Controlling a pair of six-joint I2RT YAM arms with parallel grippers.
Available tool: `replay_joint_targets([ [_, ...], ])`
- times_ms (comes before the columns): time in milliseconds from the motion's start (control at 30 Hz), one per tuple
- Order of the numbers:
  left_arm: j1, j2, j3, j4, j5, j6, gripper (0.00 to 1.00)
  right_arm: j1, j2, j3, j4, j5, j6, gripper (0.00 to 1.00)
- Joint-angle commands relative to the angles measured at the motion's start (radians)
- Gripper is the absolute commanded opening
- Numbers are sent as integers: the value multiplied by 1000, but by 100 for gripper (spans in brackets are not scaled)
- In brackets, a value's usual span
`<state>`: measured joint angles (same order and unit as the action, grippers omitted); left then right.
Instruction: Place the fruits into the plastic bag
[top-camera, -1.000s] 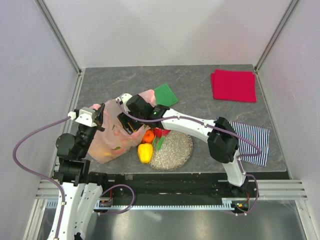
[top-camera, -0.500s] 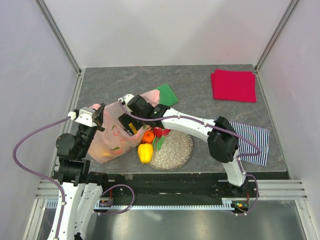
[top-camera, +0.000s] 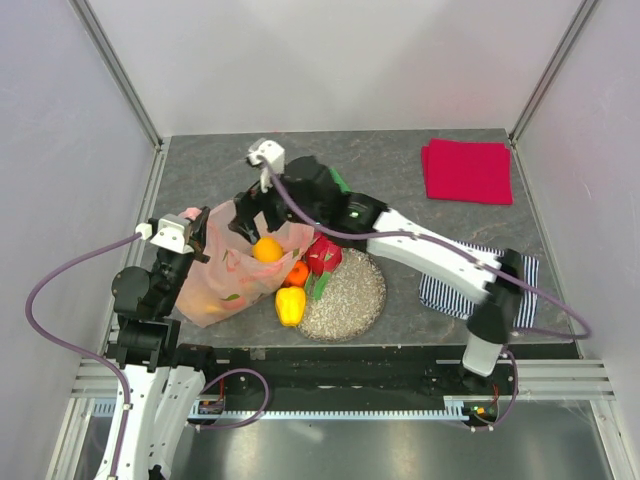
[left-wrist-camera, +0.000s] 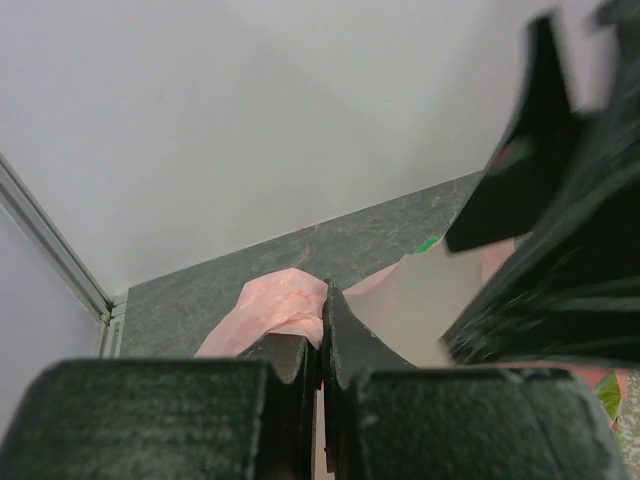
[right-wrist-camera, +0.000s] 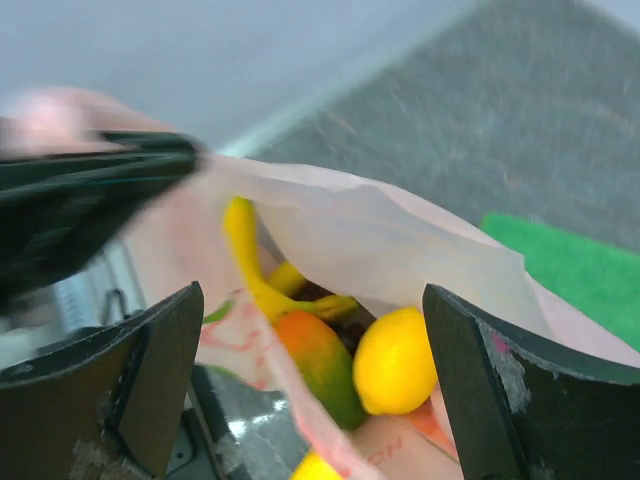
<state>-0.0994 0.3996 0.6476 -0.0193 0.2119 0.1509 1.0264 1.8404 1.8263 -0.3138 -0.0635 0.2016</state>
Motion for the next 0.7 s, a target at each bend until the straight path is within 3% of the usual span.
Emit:
replay_joint_targets([
  [0, 3, 7, -8, 39, -3, -10, 2, 41, -239, -248, 244, -33, -21, 97],
  [133, 3, 15, -3, 38, 4, -14, 2, 81, -403, -514, 300, 127, 63, 96],
  [233, 3, 21, -2, 36, 9, -19, 2, 95, -449, -649, 272, 244, 152, 93],
  [367, 3, 19, -3, 36, 6, -19, 1, 129, -468, -795, 275, 286, 322, 93],
  [667, 3, 18, -3, 36, 4, -20, 1, 195, -354, -815, 248, 306, 444, 96],
])
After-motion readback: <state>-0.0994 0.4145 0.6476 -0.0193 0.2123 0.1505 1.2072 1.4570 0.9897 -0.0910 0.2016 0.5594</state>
